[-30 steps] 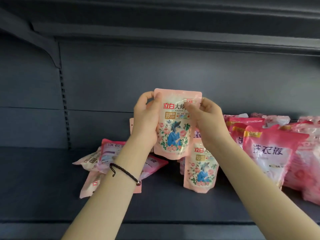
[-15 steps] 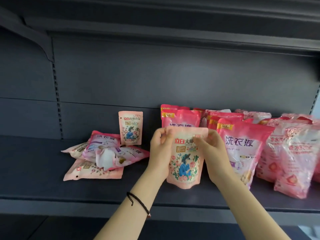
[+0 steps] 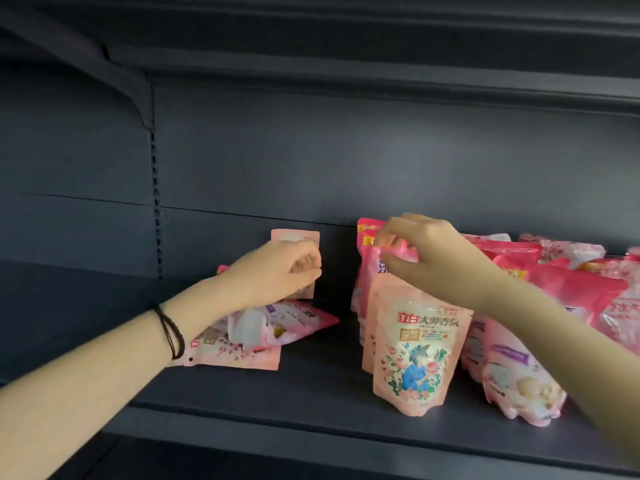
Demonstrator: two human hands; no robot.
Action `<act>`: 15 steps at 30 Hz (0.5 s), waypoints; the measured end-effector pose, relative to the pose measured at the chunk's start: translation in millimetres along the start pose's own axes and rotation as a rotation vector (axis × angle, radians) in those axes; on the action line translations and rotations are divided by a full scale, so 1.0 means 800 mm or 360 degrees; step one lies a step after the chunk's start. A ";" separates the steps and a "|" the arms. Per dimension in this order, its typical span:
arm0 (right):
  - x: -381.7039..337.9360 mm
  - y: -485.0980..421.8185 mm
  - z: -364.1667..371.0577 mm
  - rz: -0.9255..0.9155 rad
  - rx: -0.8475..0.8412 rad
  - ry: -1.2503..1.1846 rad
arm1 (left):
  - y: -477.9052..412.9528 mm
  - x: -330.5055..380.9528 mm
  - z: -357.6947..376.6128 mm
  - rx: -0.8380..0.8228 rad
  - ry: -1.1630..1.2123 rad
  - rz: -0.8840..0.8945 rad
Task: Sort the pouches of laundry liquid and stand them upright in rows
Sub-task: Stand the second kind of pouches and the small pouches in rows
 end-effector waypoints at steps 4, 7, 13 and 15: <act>-0.019 -0.047 0.024 -0.0153 -0.0382 0.0373 | 0.000 -0.050 -0.014 -0.0261 -0.0739 0.0124; -0.028 -0.081 0.052 -0.0190 -0.0627 0.0635 | -0.009 -0.089 -0.019 -0.0333 -0.1101 0.0306; -0.037 -0.138 0.112 -0.0029 -0.1082 0.1136 | -0.031 -0.161 -0.015 -0.0372 -0.1256 0.0625; -0.040 -0.154 0.130 0.0019 -0.1167 0.1211 | -0.042 -0.183 -0.011 -0.0414 -0.1266 0.0639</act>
Point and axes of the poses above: each hand's wrist, its own y-axis away from the middle knuckle, its own z-axis out of the palm, x = y × z, the point moved 1 cm from there along -y, towards the middle knuckle, and after that the axes turned 9 degrees about -x, right-handed, at the moved point
